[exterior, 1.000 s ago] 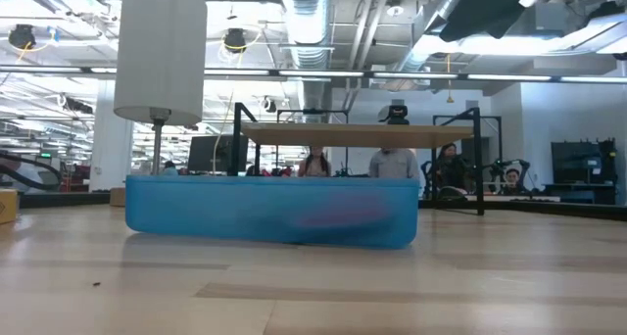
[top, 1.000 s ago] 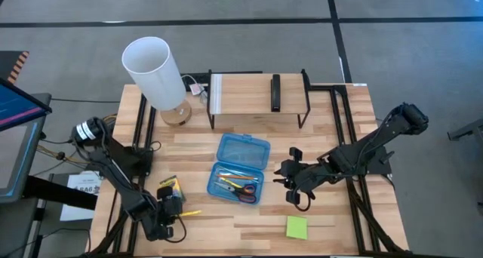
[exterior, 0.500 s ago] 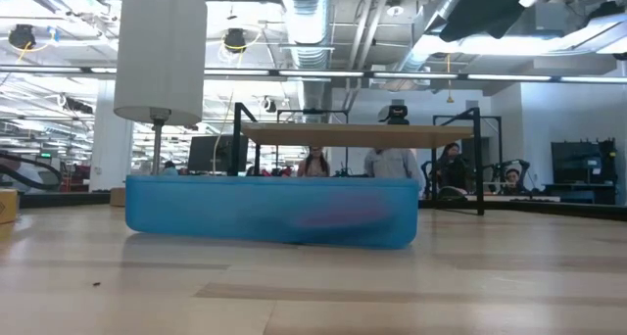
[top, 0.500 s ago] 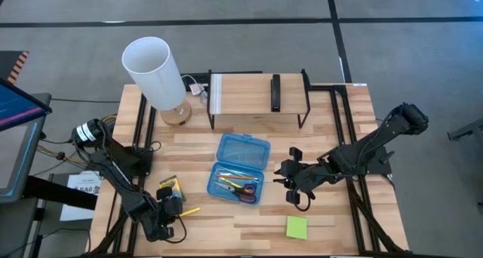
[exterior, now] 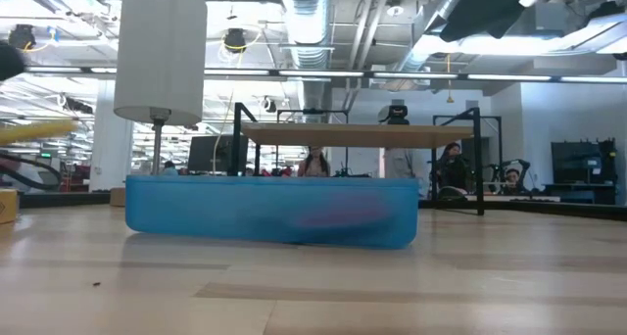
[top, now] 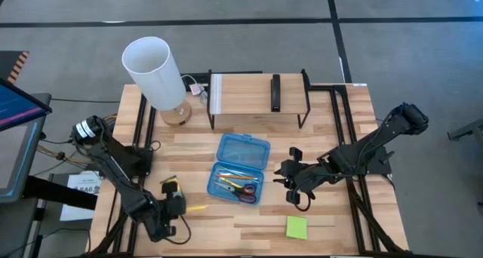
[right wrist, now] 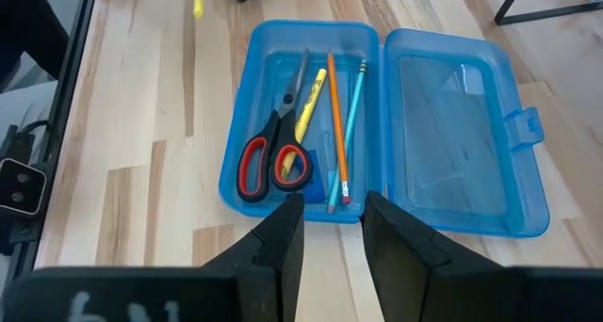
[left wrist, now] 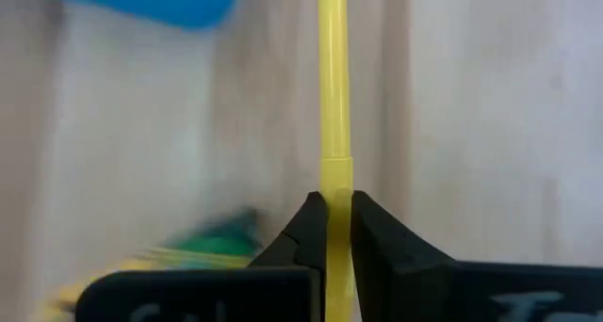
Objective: Pack school essentials
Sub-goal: Put the yellow pen into the blue supply box, then put the light green sticky notes into the blue supply box
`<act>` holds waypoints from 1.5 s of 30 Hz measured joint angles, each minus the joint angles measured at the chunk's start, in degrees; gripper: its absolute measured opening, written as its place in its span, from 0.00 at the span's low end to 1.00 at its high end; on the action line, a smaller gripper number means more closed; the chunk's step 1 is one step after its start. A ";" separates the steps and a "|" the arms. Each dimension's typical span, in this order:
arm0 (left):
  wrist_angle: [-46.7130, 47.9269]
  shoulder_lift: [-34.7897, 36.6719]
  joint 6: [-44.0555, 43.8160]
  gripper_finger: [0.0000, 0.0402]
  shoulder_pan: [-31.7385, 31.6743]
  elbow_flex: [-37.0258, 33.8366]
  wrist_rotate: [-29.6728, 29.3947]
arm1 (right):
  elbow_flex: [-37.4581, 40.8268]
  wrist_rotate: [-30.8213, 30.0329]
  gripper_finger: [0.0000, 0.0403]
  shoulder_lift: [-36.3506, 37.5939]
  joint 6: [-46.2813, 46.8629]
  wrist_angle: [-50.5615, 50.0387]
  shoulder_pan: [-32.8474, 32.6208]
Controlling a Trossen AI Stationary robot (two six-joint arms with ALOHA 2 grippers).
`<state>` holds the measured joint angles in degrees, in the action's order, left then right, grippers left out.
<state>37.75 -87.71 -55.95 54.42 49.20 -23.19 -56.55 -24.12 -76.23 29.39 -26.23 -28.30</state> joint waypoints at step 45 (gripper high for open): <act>-25.28 3.68 54.63 0.27 -31.81 0.70 15.25 | -0.02 3.40 0.32 0.02 0.98 -0.47 -1.71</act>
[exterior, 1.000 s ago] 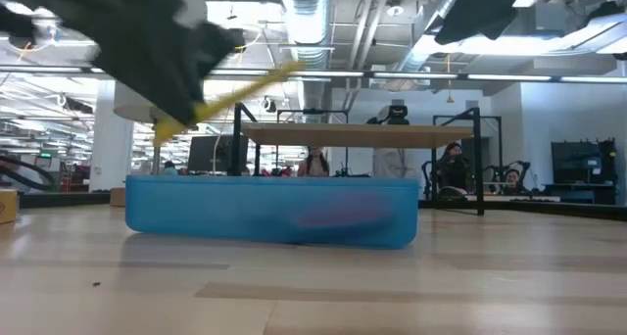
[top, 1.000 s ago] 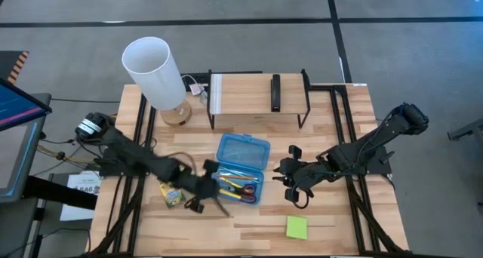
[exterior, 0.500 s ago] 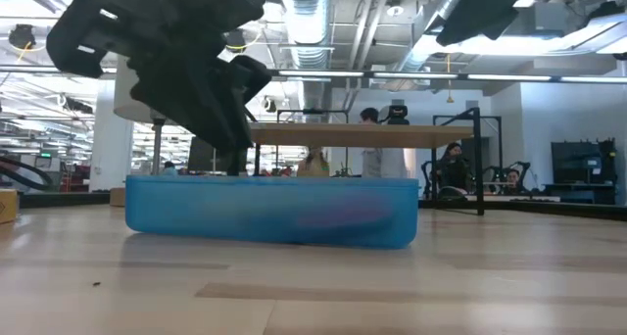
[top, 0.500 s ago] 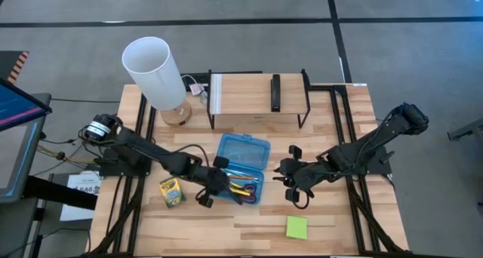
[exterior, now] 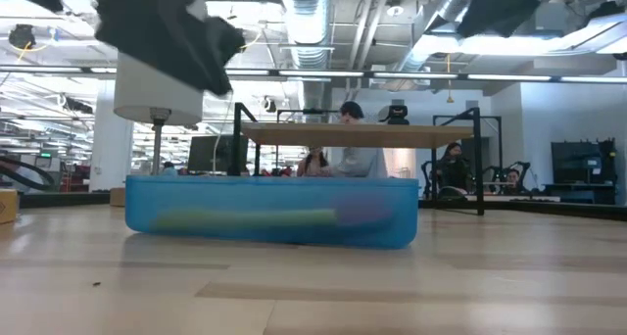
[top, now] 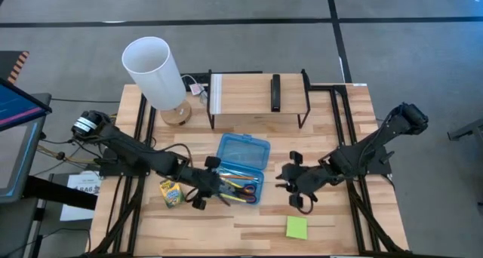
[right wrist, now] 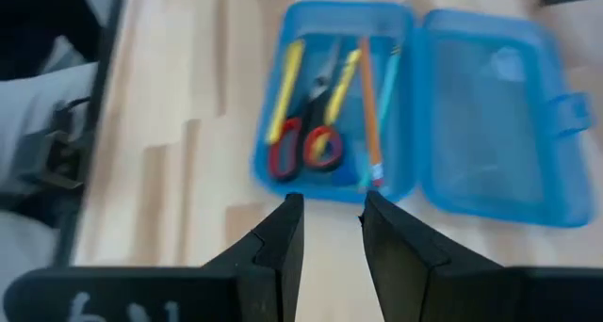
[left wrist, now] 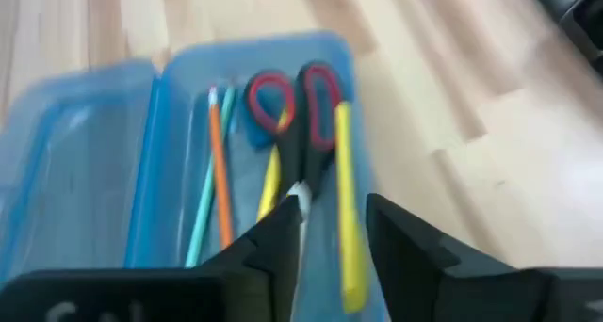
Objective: Pack school essentials
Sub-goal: Put the light green sticky notes into the blue supply box
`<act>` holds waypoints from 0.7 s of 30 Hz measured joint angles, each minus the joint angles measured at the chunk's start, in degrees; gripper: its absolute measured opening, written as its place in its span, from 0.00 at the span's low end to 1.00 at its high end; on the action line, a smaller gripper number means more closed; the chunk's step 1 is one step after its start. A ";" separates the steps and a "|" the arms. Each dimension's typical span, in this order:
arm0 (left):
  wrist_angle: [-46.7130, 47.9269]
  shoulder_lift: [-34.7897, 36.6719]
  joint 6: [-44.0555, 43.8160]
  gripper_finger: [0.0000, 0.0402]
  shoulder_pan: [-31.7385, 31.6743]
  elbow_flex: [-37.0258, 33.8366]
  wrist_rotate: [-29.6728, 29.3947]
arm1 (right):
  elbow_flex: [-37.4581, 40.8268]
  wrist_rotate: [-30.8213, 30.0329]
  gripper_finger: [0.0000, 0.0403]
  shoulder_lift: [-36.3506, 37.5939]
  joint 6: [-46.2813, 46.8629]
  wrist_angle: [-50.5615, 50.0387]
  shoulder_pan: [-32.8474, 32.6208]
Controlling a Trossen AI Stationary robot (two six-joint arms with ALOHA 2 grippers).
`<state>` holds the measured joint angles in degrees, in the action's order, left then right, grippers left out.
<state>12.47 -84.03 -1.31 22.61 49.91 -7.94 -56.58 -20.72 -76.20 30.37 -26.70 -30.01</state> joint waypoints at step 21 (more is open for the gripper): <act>-38.79 20.97 0.84 0.10 3.10 -23.10 -7.42 | -0.43 -7.54 0.28 -2.54 6.24 1.47 -15.01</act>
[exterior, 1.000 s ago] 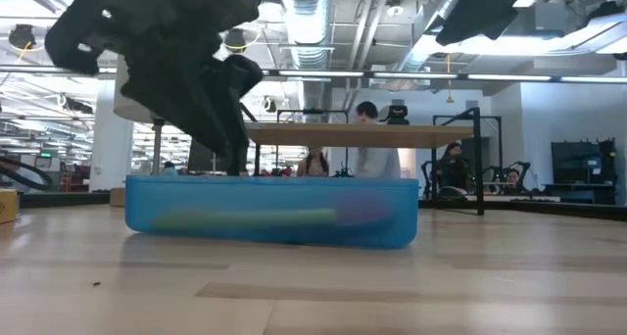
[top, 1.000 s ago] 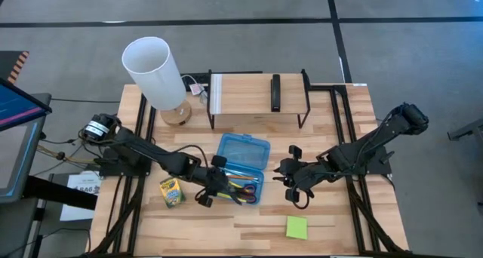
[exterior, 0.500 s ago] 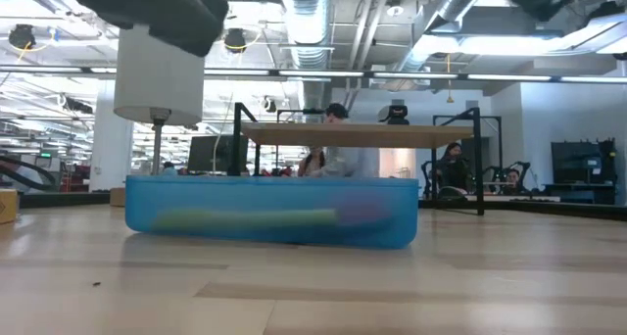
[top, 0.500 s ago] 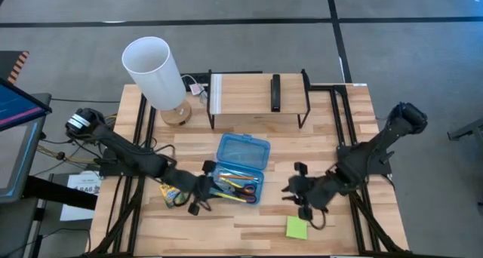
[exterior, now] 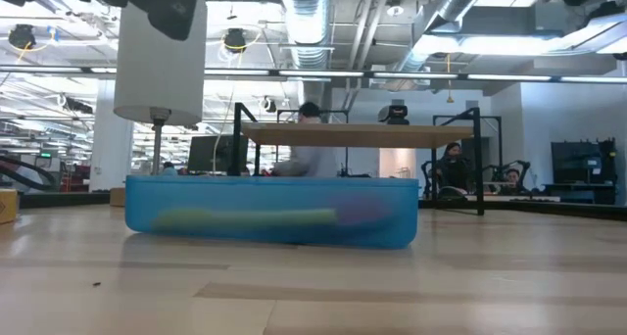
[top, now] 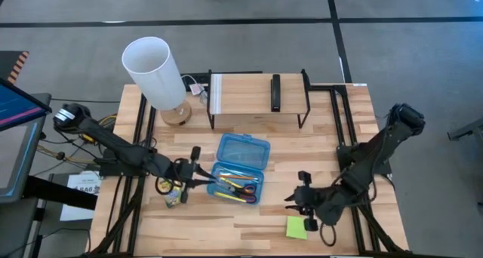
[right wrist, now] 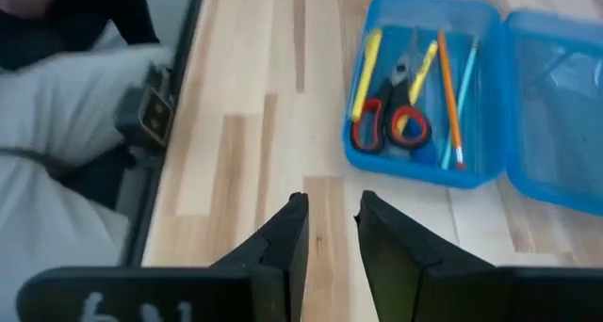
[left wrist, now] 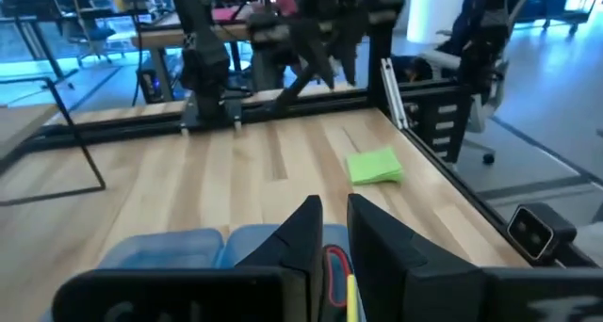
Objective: Pack school essentials
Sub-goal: Put the light green sticky notes into the blue supply box
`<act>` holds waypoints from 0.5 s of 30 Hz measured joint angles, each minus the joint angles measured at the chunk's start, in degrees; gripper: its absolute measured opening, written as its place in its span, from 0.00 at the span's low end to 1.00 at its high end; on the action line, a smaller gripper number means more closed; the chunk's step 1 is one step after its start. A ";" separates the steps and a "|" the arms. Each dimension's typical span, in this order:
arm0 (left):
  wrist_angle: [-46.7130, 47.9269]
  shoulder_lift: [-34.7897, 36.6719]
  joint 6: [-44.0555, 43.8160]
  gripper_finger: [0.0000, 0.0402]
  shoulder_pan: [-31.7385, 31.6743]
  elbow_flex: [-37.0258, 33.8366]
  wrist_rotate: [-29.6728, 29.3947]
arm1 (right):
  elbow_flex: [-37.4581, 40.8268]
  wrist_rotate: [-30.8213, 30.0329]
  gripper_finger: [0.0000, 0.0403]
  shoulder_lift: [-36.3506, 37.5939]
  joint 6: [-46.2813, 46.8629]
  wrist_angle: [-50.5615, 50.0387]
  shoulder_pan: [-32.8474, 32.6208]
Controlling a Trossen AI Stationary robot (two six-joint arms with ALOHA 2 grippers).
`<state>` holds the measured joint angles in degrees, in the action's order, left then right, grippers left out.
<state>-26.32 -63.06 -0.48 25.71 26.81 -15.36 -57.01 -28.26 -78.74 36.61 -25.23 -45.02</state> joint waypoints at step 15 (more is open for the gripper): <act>0.52 1.57 -1.11 0.10 0.84 -0.90 -0.08 | -17.24 15.12 0.31 -20.99 9.73 -14.60 -1.92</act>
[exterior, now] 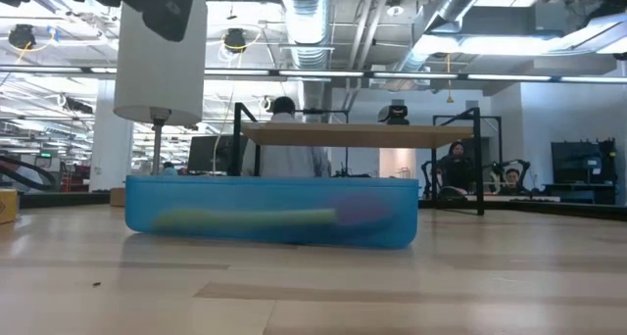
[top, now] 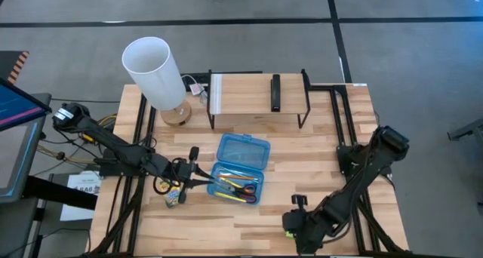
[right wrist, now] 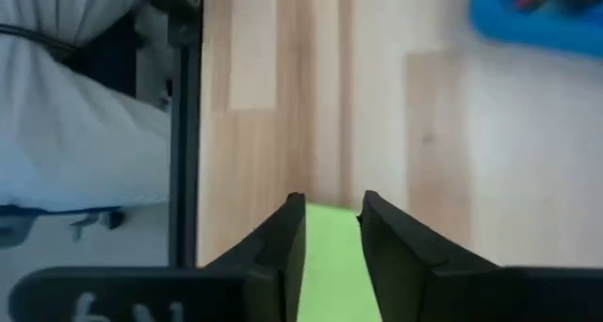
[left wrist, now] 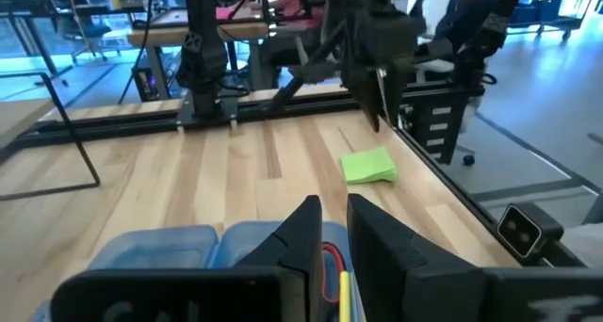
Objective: Pack school essentials
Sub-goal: Put the light green sticky notes into the blue supply box
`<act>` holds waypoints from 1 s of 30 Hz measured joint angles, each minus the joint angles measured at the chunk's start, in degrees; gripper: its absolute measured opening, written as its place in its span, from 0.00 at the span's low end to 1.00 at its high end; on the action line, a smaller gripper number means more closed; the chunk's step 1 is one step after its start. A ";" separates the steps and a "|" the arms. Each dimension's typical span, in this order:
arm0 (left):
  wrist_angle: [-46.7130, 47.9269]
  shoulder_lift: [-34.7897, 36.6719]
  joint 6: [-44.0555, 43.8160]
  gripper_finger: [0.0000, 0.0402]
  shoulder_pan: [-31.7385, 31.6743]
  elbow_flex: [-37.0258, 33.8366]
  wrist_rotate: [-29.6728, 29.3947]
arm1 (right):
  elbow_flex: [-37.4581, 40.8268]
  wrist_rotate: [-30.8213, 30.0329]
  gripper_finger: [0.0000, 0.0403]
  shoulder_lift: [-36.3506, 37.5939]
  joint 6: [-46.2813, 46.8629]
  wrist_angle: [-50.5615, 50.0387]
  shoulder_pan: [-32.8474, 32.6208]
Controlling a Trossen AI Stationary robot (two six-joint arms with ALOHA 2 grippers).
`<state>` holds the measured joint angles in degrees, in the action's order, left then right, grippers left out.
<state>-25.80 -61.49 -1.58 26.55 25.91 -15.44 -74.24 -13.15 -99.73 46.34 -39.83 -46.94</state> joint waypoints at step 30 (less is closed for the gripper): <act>2.90 0.00 -2.12 0.10 -0.01 0.00 0.00 | -8.95 8.20 0.67 -19.67 7.35 -12.96 -3.25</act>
<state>-22.90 -61.49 -3.70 26.54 25.91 -15.44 -83.19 -4.95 -119.40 53.70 -52.79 -50.19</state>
